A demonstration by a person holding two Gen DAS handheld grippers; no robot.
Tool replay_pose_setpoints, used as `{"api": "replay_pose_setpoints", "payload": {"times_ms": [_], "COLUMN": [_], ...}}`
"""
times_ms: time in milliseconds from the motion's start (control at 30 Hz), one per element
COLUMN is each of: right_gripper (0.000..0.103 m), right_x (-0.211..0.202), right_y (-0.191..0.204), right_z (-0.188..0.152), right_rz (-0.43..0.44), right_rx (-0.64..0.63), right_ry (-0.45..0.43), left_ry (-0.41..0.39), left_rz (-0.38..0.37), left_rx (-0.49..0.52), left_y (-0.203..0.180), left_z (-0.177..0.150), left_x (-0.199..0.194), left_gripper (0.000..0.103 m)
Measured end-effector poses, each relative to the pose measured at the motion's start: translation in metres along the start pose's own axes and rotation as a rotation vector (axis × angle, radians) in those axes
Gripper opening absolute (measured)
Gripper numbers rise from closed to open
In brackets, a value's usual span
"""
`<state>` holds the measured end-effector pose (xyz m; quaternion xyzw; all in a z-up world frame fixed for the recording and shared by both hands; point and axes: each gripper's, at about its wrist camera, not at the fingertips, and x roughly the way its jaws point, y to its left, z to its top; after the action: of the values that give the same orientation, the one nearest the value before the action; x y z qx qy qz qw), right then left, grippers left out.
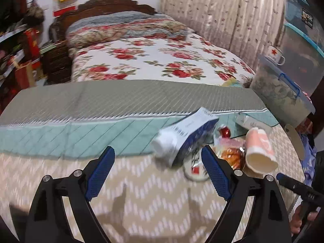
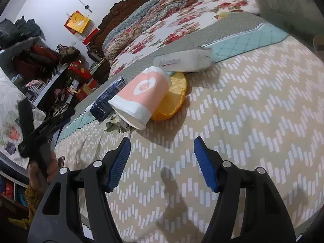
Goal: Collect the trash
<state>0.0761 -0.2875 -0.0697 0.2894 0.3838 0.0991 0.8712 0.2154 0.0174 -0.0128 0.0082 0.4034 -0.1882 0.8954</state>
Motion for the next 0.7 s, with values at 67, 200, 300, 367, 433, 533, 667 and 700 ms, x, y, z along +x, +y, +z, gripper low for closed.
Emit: {"api": "replay_pose_setpoints", "payload": {"times_ms": [67, 200, 300, 367, 433, 533, 667, 700], "right_gripper": [0.066, 0.066, 0.066, 0.066, 0.066, 0.057, 0.035, 0.029], "right_x": [-0.001, -0.007, -0.011, -0.009, -0.003, 0.012, 0.037, 0.043], "right_y": [-0.001, -0.007, -0.007, -0.006, -0.006, -0.004, -0.004, -0.002], "right_z": [0.0, 0.005, 0.016, 0.025, 0.033, 0.044, 0.056, 0.057], "right_rz": [-0.005, -0.007, 0.004, 0.031, 0.045, 0.098, 0.176, 0.19], "right_rx": [0.004, 0.019, 0.029, 0.04, 0.049, 0.083, 0.14, 0.142], "right_ry": [-0.002, -0.017, -0.033, -0.039, -0.034, -0.006, 0.044, 0.061], "left_ry": [0.028, 0.09, 0.118, 0.143, 0.145, 0.142, 0.14, 0.135], "left_rz": [-0.051, -0.081, -0.062, -0.006, 0.011, 0.02, 0.031, 0.027], "left_rx": [0.021, 0.078, 0.154, 0.199, 0.222, 0.242, 0.236, 0.227], "left_y": [-0.005, -0.02, -0.037, -0.045, -0.048, -0.048, -0.046, -0.044], "left_z": [0.011, 0.023, 0.025, 0.022, 0.017, 0.009, -0.005, -0.009], "left_x": [0.021, 0.058, 0.079, 0.091, 0.091, 0.082, 0.064, 0.056], "left_gripper": [0.083, 0.083, 0.083, 0.079, 0.07, 0.058, 0.055, 0.055]}}
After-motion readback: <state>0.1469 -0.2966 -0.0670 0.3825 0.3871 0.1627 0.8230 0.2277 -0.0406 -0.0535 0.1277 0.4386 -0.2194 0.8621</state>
